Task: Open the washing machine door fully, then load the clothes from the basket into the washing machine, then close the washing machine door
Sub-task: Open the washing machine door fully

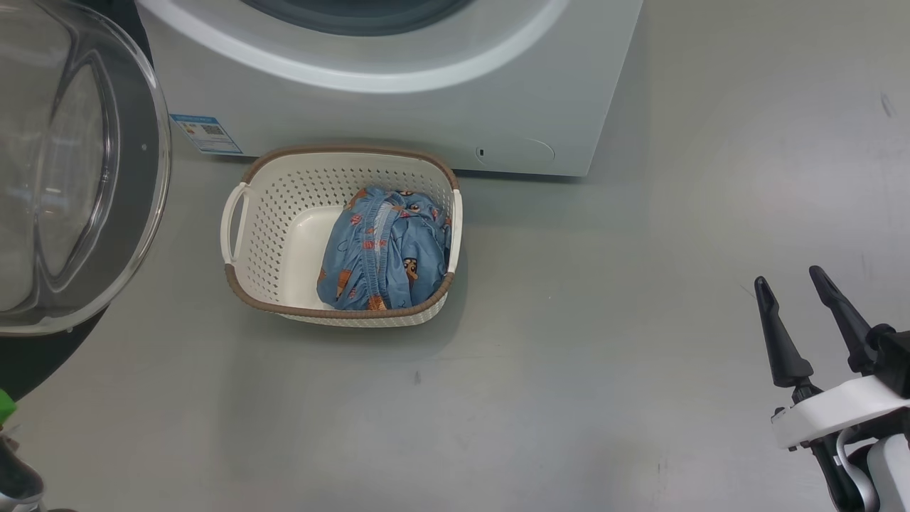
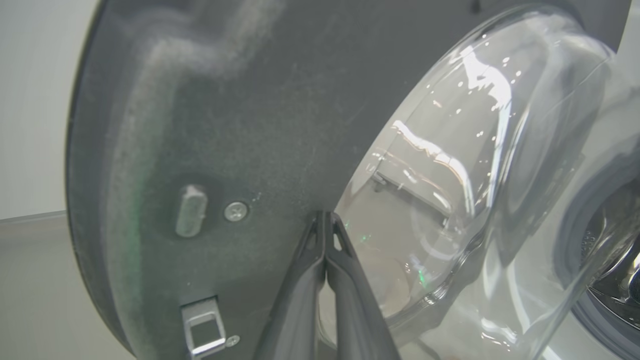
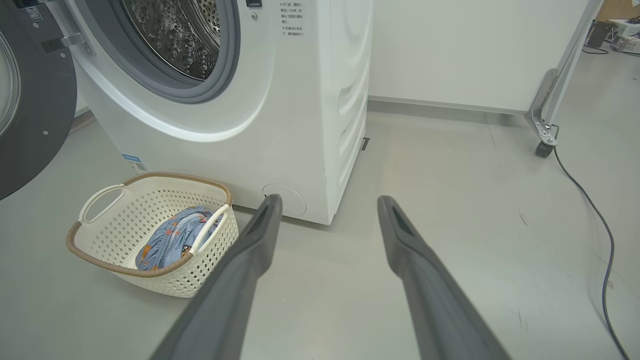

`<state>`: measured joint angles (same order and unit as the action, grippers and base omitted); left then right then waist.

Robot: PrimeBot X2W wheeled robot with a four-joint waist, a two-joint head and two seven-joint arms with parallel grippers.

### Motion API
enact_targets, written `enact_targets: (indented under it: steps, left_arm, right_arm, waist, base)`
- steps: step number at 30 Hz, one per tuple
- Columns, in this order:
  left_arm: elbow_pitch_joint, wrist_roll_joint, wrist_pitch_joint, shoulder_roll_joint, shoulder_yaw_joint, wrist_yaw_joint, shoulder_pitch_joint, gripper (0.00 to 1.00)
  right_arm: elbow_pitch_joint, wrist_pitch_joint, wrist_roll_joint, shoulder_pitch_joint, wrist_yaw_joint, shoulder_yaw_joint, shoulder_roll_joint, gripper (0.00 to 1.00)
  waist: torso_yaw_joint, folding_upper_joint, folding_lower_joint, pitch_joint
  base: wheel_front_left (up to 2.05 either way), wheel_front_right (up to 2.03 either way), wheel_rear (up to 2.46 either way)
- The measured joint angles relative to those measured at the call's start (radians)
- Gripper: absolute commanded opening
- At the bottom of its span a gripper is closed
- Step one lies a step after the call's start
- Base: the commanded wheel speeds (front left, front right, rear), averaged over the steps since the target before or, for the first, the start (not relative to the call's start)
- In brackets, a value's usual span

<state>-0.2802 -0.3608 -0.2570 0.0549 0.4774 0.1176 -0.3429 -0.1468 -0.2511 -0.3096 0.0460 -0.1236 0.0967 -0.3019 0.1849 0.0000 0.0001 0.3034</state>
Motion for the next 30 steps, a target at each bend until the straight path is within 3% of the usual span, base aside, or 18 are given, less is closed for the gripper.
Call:
enact_targets:
  steps: [8,18,25,30]
  left_arm:
    - [-0.018,0.022,0.0,0.01,0.013,-0.006,-0.013,0.0]
    - [0.01,0.061,0.0,0.011,0.007,-0.058,-0.018,0.0]
    - [0.058,0.11,0.0,-0.002,-0.045,-0.107,-0.004,0.0]
    - [0.101,0.134,0.0,-0.025,-0.095,-0.118,0.017,0.0]
  right_arm:
    - [-0.003,0.0,0.0,0.0,0.0,0.001,0.0,1.0]
    - [-0.016,0.0,-0.008,0.001,0.0,-0.001,0.018,1.0]
    - [-0.027,0.0,-0.009,0.0,0.0,-0.001,0.038,1.0]
    - [-0.043,0.0,-0.009,-0.001,0.0,0.006,0.053,1.0]
  waist:
    - [0.0,0.0,0.0,-0.006]
    - [0.002,0.0,-0.0001,-0.032]
    - [0.01,0.0,-0.0001,-0.066]
    - [0.014,0.0,0.0,-0.093]
  base:
    - [0.0,0.0,0.0]
    - [0.0,0.0,0.0]
    - [0.0,0.0,0.0]
    - [0.0,0.0,0.0]
